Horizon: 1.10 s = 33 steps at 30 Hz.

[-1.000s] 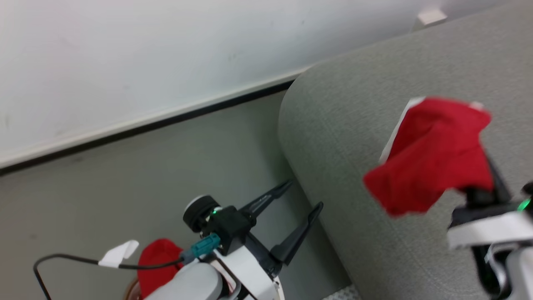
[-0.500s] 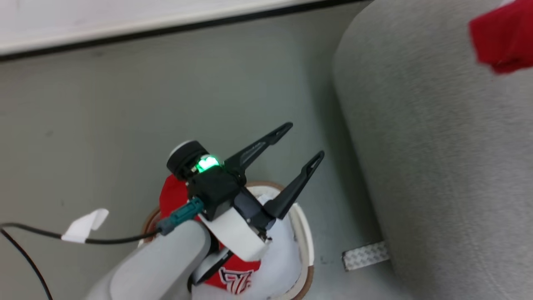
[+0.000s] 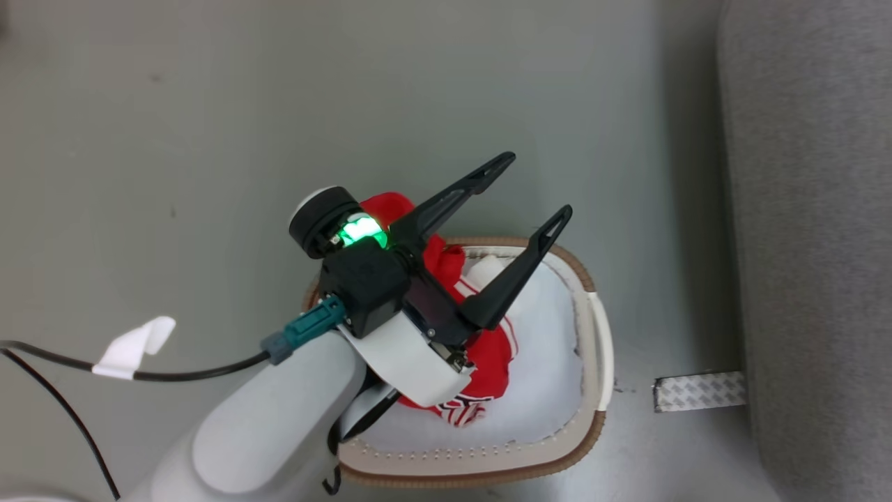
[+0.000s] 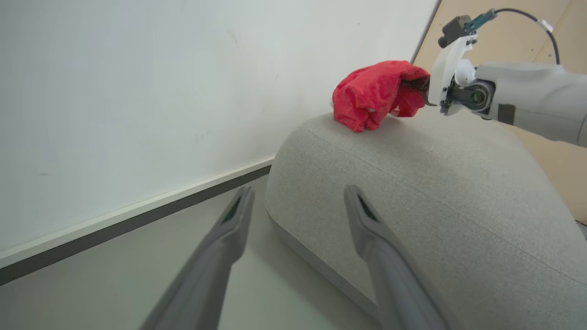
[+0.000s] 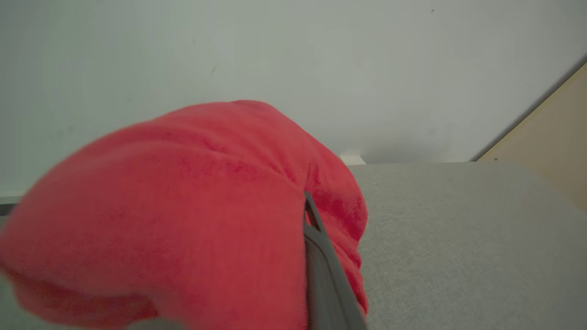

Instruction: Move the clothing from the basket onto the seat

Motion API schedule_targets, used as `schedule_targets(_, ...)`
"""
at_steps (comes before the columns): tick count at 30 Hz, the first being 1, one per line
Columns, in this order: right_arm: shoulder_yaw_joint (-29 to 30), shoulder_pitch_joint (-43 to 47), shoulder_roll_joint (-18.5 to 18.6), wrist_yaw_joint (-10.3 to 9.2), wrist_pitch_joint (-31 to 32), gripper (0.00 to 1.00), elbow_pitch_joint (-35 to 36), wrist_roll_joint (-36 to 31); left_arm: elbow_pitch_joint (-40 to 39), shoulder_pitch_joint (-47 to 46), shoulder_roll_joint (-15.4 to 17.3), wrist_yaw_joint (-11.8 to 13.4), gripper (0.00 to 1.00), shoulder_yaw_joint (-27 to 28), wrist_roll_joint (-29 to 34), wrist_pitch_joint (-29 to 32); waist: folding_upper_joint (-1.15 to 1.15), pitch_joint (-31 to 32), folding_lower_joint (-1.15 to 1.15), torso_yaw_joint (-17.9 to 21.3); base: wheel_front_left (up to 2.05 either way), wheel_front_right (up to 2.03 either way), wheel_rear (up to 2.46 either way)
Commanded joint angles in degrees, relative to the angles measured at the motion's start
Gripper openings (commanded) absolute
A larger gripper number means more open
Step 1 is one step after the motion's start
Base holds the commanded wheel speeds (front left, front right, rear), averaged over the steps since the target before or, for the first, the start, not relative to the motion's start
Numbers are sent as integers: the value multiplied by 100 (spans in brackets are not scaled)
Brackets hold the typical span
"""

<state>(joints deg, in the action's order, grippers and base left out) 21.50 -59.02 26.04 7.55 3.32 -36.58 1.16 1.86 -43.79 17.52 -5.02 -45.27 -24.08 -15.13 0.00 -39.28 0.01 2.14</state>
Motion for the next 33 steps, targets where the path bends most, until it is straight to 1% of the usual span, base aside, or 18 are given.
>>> schedule_targets(1,-139,102,60,-13,203,0,-261,-146,20,13,-6,-30,100,45,95,-1,0,-121,-1,-131,0,0,0)
schedule_targets(3,-213,144,256,-14,417,0,-528,-320,22,41,-46,-47,100,109,119,-1,0,-101,-1,-149,0,0,0)
schedule_targets(7,-277,184,204,-14,680,0,-881,-312,-54,70,-130,-73,100,232,140,-2,0,-32,-1,-172,0,0,0)
schedule_targets(8,-331,183,192,-14,711,2,-946,-312,-46,94,-141,-85,100,265,154,-2,0,3,-1,-174,0,0,0)
schedule_targets(9,-376,198,187,-14,729,27,-1005,-307,-40,115,-145,-85,100,307,178,-2,0,53,-1,-170,0,0,0)
schedule_targets(10,-403,208,191,-14,723,45,-1052,-298,-23,145,-153,-97,100,333,201,-2,0,117,-1,-163,0,0,0)
schedule_targets(11,-434,221,198,-14,700,100,-1088,-289,0,184,-159,-105,100,347,213,-2,0,188,-1,-152,0,0,0)
schedule_targets(15,-702,327,103,-14,650,100,-1246,-189,110,402,-189,-140,100,462,213,-2,0,615,-1,-66,0,0,0)
schedule_targets(16,-872,412,72,-14,662,100,-1302,-158,154,482,-207,-147,100,494,201,-2,0,776,-1,-40,0,0,0)
schedule_targets(17,-1204,544,107,-14,615,100,-1347,-27,235,642,-259,-149,100,554,195,-3,0,1114,-1,-4,0,0,0)
schedule_targets(18,-1204,544,107,-14,615,100,-1347,-27,235,642,-259,-149,100,554,195,-3,0,1114,-1,-4,0,0,0)
schedule_targets(19,-1535,718,169,-14,523,100,-1342,134,302,838,-322,-153,100,659,161,-3,0,1494,-1,26,0,0,0)
schedule_targets(20,-1535,718,169,-14,523,100,-1342,134,302,838,-322,-153,100,659,161,-3,0,1494,-1,26,0,0,0)
schedule_targets(22,-1869,941,214,-14,401,100,-1246,390,360,1055,-353,-107,100,810,115,-3,0,1883,-1,64,0,0,0)
schedule_targets(27,-2463,1472,430,-14,158,100,-734,1170,422,1586,-329,-41,100,1181,76,-3,0,2683,-1,112,0,0,0)
schedule_targets(30,-2702,1805,561,-14,54,100,-218,1614,406,1868,-276,44,100,1436,86,-3,0,3034,-1,84,0,0,0)
schedule_targets(33,-2822,2158,535,-13,-67,100,404,2090,392,2144,-212,173,100,1744,38,-3,0,3361,-1,31,0,0,0)
